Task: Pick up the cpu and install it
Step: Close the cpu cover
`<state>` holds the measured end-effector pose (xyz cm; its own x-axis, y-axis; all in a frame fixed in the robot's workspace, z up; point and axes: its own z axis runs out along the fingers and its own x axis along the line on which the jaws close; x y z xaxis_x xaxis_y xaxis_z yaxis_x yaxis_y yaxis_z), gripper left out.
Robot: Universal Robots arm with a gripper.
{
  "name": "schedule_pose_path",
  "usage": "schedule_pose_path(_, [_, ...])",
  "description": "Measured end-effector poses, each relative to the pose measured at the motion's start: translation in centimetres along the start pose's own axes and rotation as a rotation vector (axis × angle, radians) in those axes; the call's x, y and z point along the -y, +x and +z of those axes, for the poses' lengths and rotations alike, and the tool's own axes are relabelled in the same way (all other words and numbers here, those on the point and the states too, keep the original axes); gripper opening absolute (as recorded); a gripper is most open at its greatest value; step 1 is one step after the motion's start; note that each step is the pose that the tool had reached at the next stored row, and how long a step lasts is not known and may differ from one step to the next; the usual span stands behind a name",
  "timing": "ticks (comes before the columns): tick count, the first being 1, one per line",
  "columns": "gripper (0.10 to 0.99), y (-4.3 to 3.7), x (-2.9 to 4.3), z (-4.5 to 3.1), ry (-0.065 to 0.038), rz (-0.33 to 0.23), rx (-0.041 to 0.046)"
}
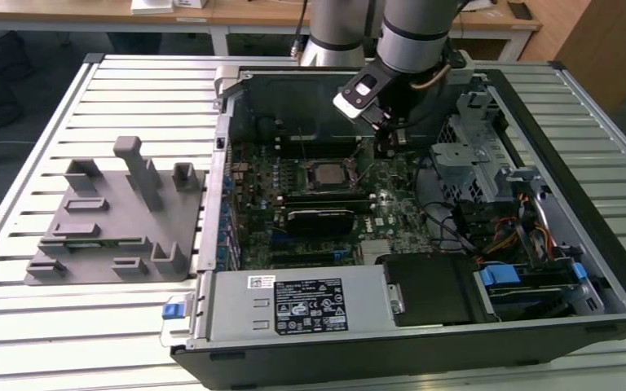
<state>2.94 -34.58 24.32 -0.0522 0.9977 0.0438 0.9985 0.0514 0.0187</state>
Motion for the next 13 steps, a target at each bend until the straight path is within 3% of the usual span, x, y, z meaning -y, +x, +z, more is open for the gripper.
schedule_pose_path(6, [0.106, 0.06, 1.17, 0.07, 0.0, 0.0, 0.0001])
schedule_pose_path(13, [0.106, 0.09, 2.0, 0.4, 0.0, 0.0, 0.0])
